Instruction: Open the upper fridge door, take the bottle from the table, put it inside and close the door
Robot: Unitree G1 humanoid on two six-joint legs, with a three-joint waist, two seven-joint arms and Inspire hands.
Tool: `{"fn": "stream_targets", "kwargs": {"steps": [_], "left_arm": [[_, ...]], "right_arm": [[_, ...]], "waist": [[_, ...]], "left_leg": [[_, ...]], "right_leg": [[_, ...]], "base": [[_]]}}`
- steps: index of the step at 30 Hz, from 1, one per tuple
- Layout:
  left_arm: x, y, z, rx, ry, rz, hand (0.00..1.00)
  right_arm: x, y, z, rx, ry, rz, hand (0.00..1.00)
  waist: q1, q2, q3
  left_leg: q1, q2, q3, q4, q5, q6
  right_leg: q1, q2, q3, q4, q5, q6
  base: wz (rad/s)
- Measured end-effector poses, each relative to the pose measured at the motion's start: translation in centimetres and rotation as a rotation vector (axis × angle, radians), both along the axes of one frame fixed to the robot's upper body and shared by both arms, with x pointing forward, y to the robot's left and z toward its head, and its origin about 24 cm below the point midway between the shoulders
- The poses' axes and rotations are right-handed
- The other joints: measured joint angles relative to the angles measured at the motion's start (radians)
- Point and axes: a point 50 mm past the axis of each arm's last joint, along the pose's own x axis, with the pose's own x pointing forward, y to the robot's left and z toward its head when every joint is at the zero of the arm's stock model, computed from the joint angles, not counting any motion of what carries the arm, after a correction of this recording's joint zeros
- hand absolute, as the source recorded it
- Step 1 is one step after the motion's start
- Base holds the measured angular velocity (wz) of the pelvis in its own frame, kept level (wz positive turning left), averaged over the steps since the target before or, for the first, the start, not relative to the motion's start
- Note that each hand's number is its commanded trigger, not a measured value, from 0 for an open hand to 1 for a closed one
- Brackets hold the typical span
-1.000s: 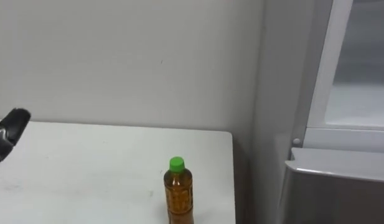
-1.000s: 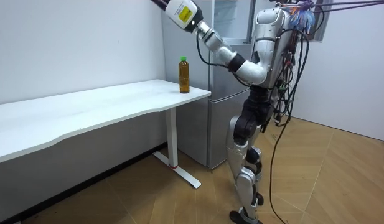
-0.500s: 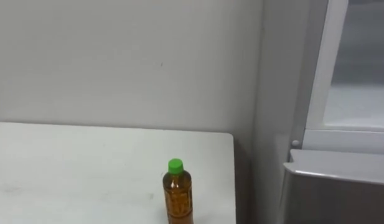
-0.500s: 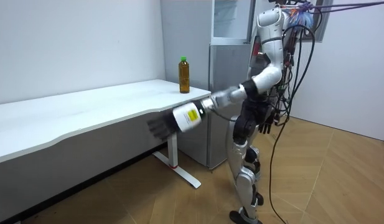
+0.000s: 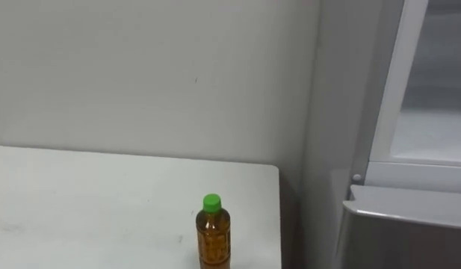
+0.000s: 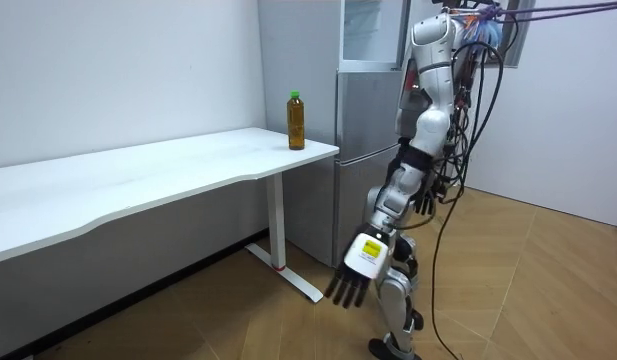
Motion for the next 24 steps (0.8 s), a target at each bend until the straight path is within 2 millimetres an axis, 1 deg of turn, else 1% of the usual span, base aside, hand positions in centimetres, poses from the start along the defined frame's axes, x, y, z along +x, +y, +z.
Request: {"fn": "stream_targets", "kwargs": {"steps": [2, 3, 5, 7, 9, 10, 12, 13, 17, 21, 24], "left_arm": [[-1.3, -0.4, -0.4, -0.032, 0.075, -0.006, 0.00], [-1.5, -0.6, -0.4, -0.041, 0.095, -0.023, 0.00], [-2.2, -1.3, -0.8, -0.086, 0.176, -0.120, 0.00], [-2.3, -1.8, -1.0, -0.117, 0.219, -0.203, 0.00], [-1.7, -2.1, -1.2, -0.145, 0.241, -0.289, 0.00], [-1.3, -2.3, -1.3, -0.163, 0.246, -0.337, 0.00], [-0.8, -2.5, -1.4, -0.191, 0.258, -0.403, 0.00], [-0.2, -2.7, -1.5, -0.207, 0.252, -0.439, 0.00], [1.1, -2.9, -1.7, -0.253, 0.245, -0.497, 0.00], [2.0, -2.9, -1.8, -0.265, 0.249, -0.538, 0.00], [2.1, -2.9, -1.8, -0.265, 0.253, -0.556, 0.00]], "right_arm": [[-0.1, 0.1, 0.0, 0.010, 0.018, 0.011, 0.00], [-0.2, 0.1, 0.0, 0.012, 0.024, 0.009, 0.00], [-0.2, 0.1, -0.1, 0.017, 0.037, 0.009, 0.00], [-0.2, 0.2, -0.1, 0.019, 0.042, 0.013, 0.00], [0.3, 0.2, -0.1, 0.020, 0.036, 0.036, 0.00], [0.7, 0.3, -0.2, 0.021, 0.035, 0.060, 0.00], [0.9, 0.5, -0.2, 0.029, 0.035, 0.080, 0.00], [1.0, 0.5, -0.2, 0.036, 0.035, 0.088, 0.00], [1.1, 0.8, -0.3, 0.064, 0.052, 0.101, 0.00], [1.2, 1.0, -0.4, 0.072, 0.057, 0.113, 0.00], [1.1, 1.2, -0.4, 0.076, 0.064, 0.111, 0.00]], "waist": [[-0.008, 0.000, 0.0002], [-0.009, 0.000, 0.0002], [-0.021, 0.000, 0.0001], [-0.029, 0.000, 0.0002], [-0.029, -0.001, 0.0002], [-0.031, -0.001, 0.0017], [-0.034, -0.002, 0.0012], [-0.040, -0.002, 0.0012], [-0.060, -0.003, 0.0007], [-0.061, -0.006, 0.0000], [-0.061, -0.015, 0.0006]], "left_leg": [[0.000, 0.002, 0.002, 0.000, 0.000, 0.000], [0.000, 0.003, 0.002, 0.000, 0.000, 0.000], [0.001, 0.003, 0.005, 0.000, 0.000, 0.000], [0.001, 0.004, 0.008, 0.000, 0.000, 0.000], [-0.003, 0.003, 0.017, 0.001, 0.000, 0.000], [-0.005, 0.003, 0.026, 0.001, 0.000, 0.000], [-0.004, 0.002, 0.027, 0.001, 0.000, 0.000], [-0.004, 0.002, 0.028, 0.001, 0.000, 0.000], [-0.004, 0.004, 0.029, 0.001, 0.000, -0.001], [-0.003, 0.000, 0.031, 0.004, 0.000, 0.000], [-0.003, 0.000, 0.032, 0.009, 0.000, 0.000]], "right_leg": [[0.000, 0.000, 0.001, 0.000, 0.000, 0.000], [0.000, 0.000, 0.001, 0.000, 0.000, 0.000], [0.000, -0.001, 0.001, 0.001, 0.000, 0.000], [0.000, -0.001, 0.003, 0.003, 0.000, 0.000], [-0.012, -0.001, 0.010, 0.013, -0.002, -0.001], [-0.021, -0.001, 0.017, 0.021, -0.004, -0.002], [-0.020, 0.001, 0.022, 0.020, -0.004, -0.002], [-0.020, 0.001, 0.022, 0.019, -0.004, -0.002], [-0.020, 0.002, 0.023, 0.017, -0.004, -0.002], [-0.021, -0.006, 0.025, 0.016, -0.004, -0.002], [-0.019, -0.008, 0.027, 0.017, -0.005, 0.000]], "base": [[0.00], [0.00], [0.00], [-0.02], [-0.12], [-0.16], [-0.06], [0.00], [0.00], [-0.01], [-0.01]]}}
